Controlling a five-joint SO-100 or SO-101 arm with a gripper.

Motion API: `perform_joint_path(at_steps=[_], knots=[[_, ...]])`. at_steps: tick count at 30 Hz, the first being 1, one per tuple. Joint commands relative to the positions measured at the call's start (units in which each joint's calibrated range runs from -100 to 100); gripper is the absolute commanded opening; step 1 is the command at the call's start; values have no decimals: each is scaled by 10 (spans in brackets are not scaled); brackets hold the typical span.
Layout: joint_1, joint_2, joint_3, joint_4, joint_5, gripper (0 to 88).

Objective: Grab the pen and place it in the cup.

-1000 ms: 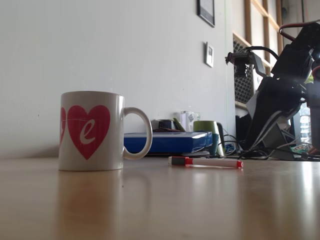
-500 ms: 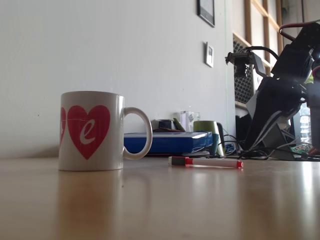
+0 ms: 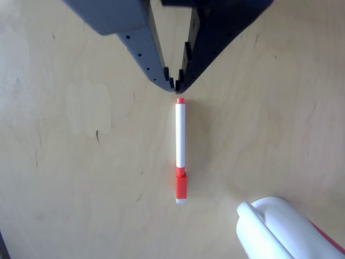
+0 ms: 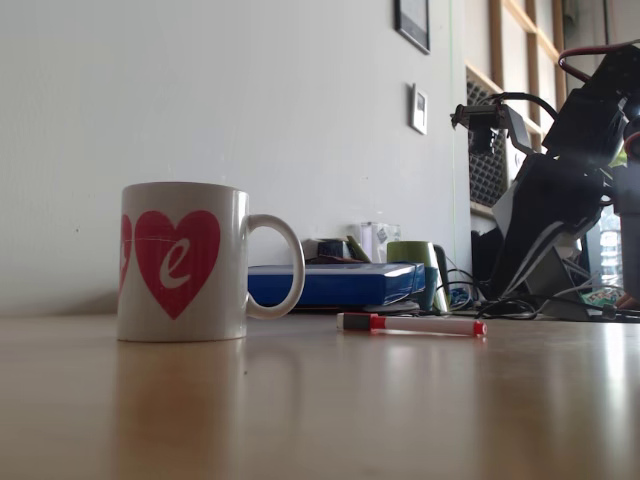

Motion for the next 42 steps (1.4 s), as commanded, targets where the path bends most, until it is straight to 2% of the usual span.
perform_joint_path(at_steps=[1, 31, 42], knots=[[-4, -6, -25, 2, 2, 10], [-2, 2, -27, 0, -3, 10], [2, 29, -48, -47, -3, 10]])
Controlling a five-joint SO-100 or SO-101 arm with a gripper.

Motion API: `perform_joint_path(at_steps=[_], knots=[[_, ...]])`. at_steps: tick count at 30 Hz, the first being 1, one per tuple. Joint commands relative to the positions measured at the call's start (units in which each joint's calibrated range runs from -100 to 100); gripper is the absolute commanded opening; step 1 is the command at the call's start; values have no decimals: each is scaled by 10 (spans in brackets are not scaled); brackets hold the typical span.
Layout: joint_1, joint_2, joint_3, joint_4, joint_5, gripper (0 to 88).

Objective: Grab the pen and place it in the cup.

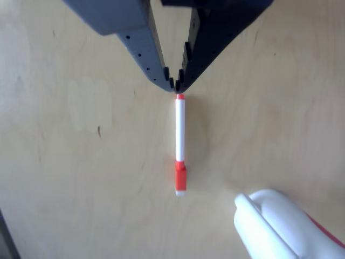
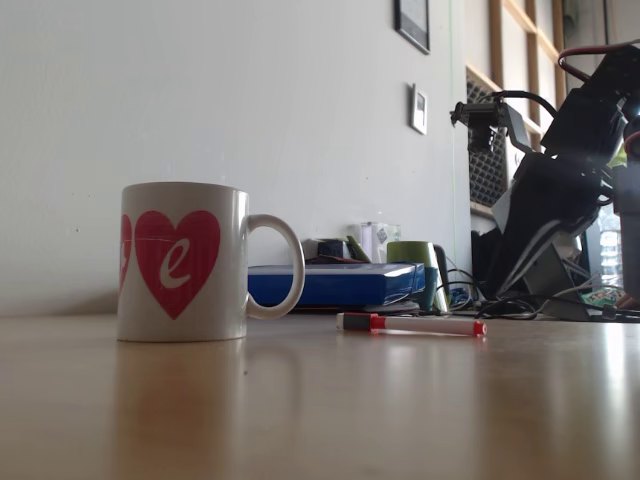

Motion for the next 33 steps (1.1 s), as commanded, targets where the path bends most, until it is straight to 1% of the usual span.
perform_joint_path(at_steps=[1, 2, 4, 8, 11, 14, 18, 21, 24, 30, 33], knots=[[3, 44, -59, -34, -2, 10], [4, 70, -73, -39, 4, 11], [-2, 142, -103, -45, -2, 14], [-1, 318, -175, -85, 3, 17], [-7, 467, -291, -142, 4, 17], [-41, 576, -403, -143, 5, 17], [-69, 679, -483, -153, 5, 18], [-91, 726, -495, -181, 10, 18], [-82, 742, -476, -202, 24, 18], [-77, 738, -414, -249, 25, 20], [-71, 738, -399, -257, 26, 64]])
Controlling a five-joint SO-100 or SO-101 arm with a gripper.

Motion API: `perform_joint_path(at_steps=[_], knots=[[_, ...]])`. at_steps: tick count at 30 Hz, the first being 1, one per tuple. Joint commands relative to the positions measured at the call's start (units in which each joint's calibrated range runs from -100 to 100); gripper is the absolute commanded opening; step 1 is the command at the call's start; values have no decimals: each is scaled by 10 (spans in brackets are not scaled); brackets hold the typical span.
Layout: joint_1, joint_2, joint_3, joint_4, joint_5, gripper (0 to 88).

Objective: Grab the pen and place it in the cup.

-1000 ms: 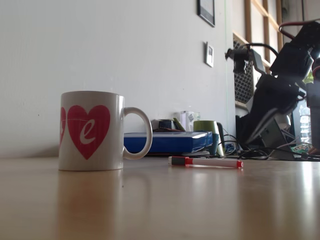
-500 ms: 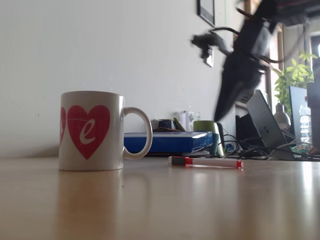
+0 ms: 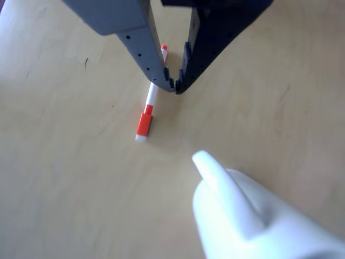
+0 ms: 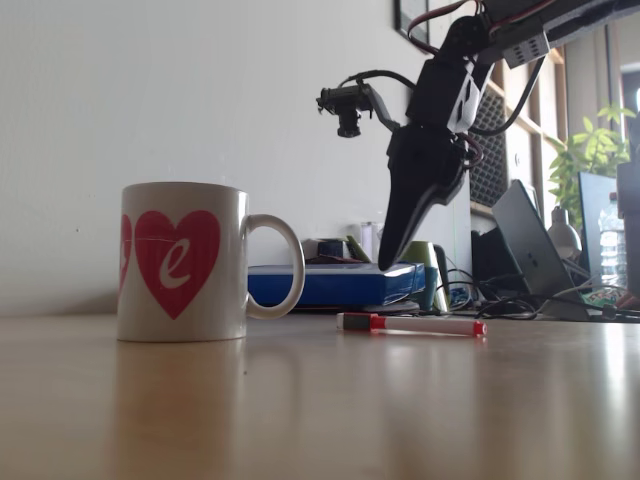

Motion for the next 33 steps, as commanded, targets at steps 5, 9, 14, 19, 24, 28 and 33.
perform_joint_path(at_steps=[5, 9, 14, 19, 24, 28, 33], knots=[[17, 1, 12, -7, 1, 155], [34, 6, 13, -8, -5, 162], [71, 9, 13, -13, -27, 162], [69, 10, 3, -14, -59, 163], [68, 32, 7, -6, -87, 163], [65, 66, 3, -7, -88, 163], [18, 74, 3, -9, -88, 163]])
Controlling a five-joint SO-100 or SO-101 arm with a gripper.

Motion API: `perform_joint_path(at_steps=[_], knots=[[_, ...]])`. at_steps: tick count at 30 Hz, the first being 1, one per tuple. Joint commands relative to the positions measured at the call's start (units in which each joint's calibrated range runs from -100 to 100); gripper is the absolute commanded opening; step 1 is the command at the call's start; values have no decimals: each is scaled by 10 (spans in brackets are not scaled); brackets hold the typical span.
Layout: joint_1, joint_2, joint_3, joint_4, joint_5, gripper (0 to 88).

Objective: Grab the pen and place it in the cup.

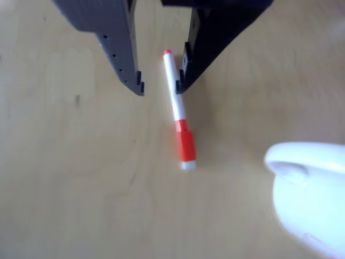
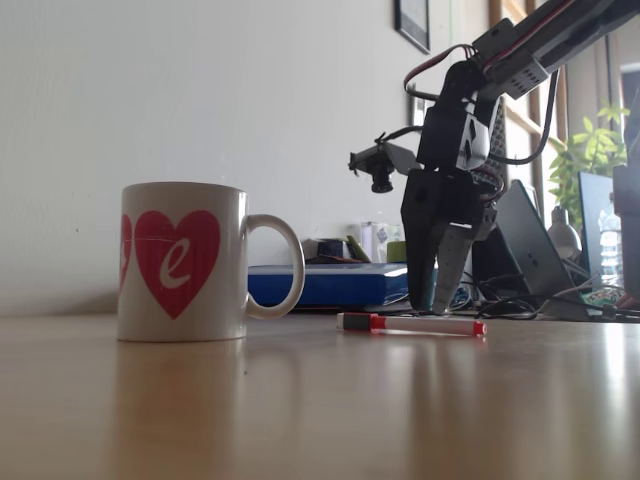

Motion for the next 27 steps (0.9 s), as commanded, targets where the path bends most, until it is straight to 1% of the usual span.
perform_joint_path(at_steps=[1, 6, 16, 24, 27], knots=[[-30, -3, -13, -4, 1, 163], [-50, 4, -19, -1, 1, 163], [-43, 9, -10, -8, 0, 160], [-44, 82, -59, 4, 4, 157], [-44, 103, -67, 26, 2, 157]])
